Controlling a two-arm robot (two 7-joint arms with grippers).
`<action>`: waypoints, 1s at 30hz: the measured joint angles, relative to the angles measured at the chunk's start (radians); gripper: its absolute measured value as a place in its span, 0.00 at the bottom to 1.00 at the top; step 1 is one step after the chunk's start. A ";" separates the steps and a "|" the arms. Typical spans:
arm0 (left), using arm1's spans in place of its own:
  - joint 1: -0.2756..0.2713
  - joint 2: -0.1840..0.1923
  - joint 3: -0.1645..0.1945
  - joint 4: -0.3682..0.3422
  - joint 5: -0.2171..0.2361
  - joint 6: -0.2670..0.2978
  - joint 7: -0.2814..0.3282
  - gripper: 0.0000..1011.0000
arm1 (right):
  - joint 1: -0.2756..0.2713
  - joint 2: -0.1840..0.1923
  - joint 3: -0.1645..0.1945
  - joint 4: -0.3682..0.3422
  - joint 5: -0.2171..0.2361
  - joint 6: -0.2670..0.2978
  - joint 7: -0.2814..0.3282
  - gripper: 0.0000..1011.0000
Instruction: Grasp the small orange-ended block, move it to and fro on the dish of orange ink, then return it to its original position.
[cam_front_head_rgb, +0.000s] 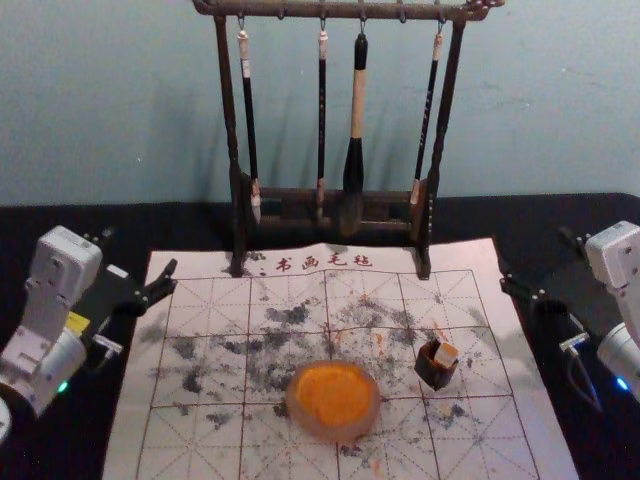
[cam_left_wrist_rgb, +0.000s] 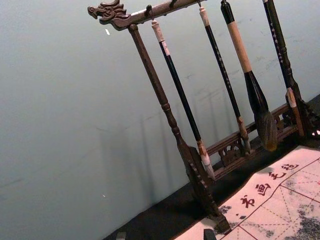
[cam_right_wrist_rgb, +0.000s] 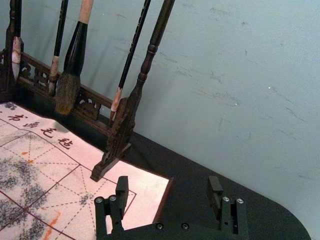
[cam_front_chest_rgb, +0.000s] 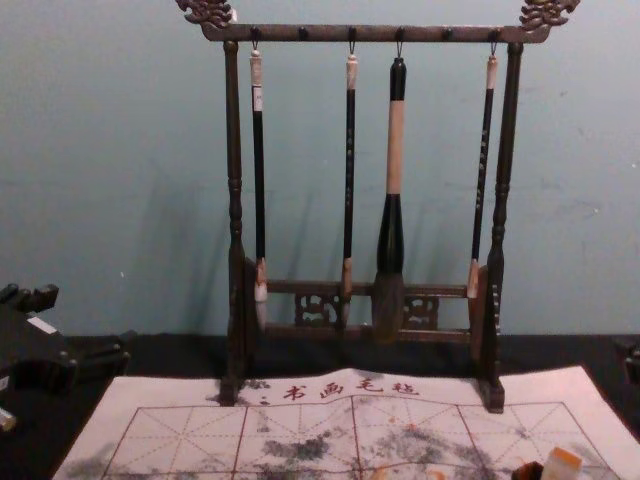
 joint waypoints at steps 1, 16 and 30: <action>0.000 0.000 0.000 0.000 0.000 0.000 0.000 0.99 | 0.000 0.000 0.000 0.000 0.000 0.000 0.000 0.99; 0.000 0.000 0.000 0.000 0.000 0.000 0.000 0.99 | 0.000 0.000 0.000 0.000 0.000 -0.001 0.000 0.99; 0.000 0.000 0.000 0.000 0.000 0.000 0.000 0.99 | 0.000 0.000 0.000 0.000 0.000 -0.001 0.000 0.99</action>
